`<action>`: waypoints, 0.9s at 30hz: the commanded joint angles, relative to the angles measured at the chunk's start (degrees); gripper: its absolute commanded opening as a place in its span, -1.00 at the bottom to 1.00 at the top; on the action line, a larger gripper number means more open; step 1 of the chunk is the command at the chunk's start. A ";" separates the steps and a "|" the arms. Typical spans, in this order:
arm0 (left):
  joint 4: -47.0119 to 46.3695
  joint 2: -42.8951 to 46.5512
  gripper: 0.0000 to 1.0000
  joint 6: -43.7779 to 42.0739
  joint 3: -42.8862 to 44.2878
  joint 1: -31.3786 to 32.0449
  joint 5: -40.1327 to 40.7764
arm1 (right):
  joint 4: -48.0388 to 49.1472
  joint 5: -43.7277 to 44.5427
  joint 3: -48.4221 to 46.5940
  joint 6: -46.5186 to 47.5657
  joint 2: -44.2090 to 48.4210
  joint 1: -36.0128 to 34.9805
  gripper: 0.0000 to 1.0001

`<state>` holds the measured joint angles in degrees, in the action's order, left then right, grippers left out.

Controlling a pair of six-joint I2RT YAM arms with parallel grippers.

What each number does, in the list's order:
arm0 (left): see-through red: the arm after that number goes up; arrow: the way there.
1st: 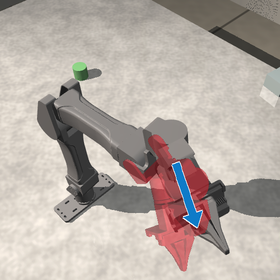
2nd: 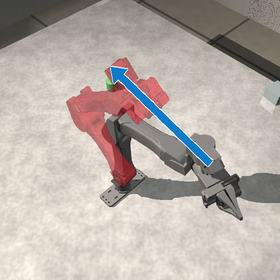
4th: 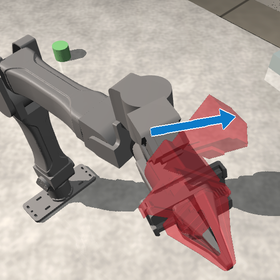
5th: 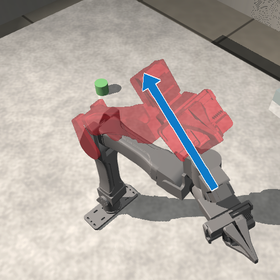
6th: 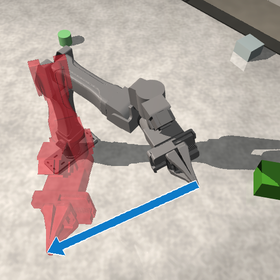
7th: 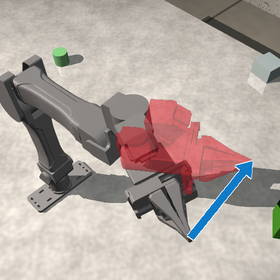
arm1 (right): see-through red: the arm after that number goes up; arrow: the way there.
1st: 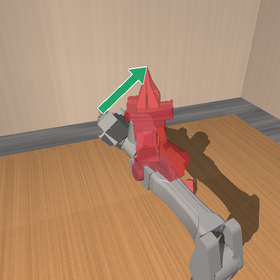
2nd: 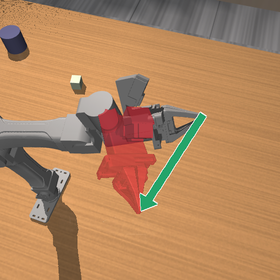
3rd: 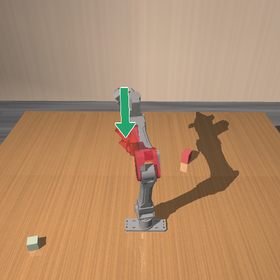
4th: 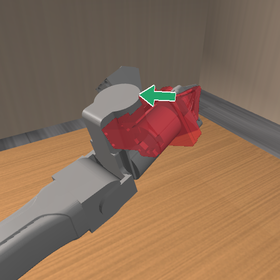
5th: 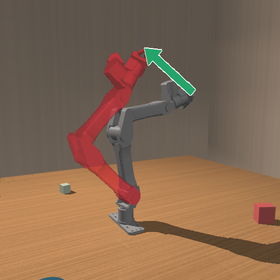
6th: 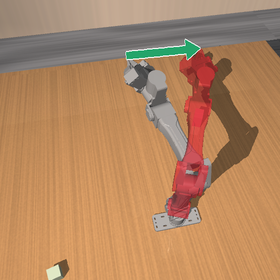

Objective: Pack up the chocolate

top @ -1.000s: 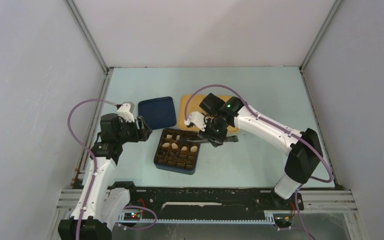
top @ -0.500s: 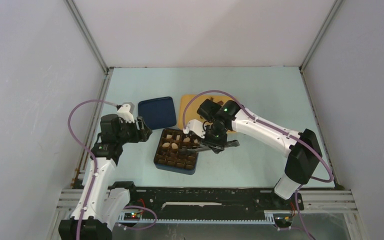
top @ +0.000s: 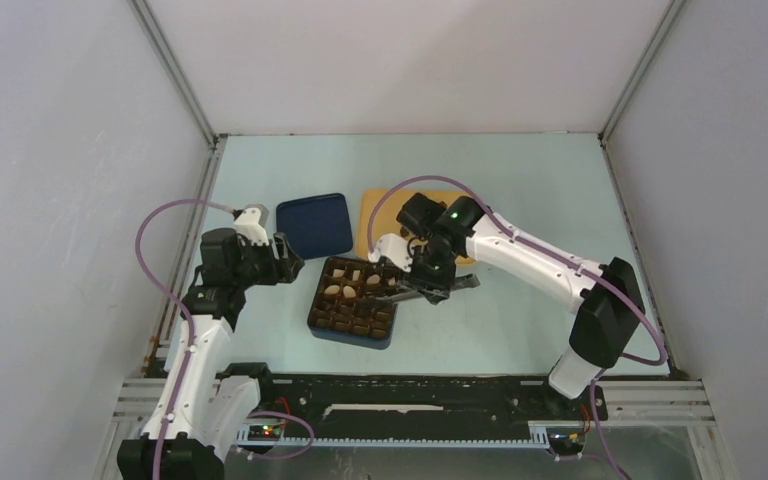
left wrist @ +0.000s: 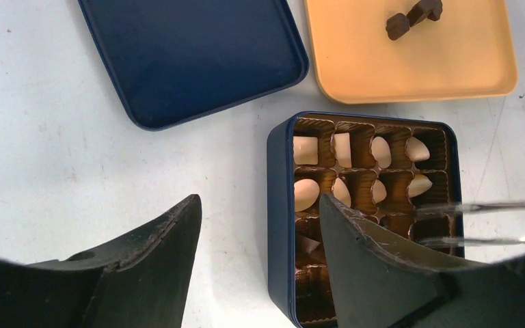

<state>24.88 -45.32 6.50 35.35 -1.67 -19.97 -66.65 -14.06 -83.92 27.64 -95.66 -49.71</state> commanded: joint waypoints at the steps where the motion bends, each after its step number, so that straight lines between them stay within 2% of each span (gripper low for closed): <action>1: -1.66 0.52 0.36 -0.35 -0.99 -0.52 -1.08 | 1.88 1.24 -4.86 -0.28 2.96 4.48 -0.25; 7: -1.65 0.09 0.36 -0.07 -0.90 -0.48 -1.47 | 8.71 5.37 -5.72 -3.32 3.40 14.99 -0.27; 12: -1.47 0.08 0.36 0.04 -0.81 -0.49 -1.77 | 12.80 10.40 -4.03 -4.37 0.71 19.94 -0.23; 27: -1.64 -0.17 0.36 0.09 -0.83 -0.50 -2.26 | 14.28 13.34 -2.31 -5.32 -5.62 24.52 -0.21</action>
<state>24.82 -45.50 6.55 35.35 -1.69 -21.26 -53.80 -2.22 -85.95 22.90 -99.72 -25.47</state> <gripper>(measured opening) 0.680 0.398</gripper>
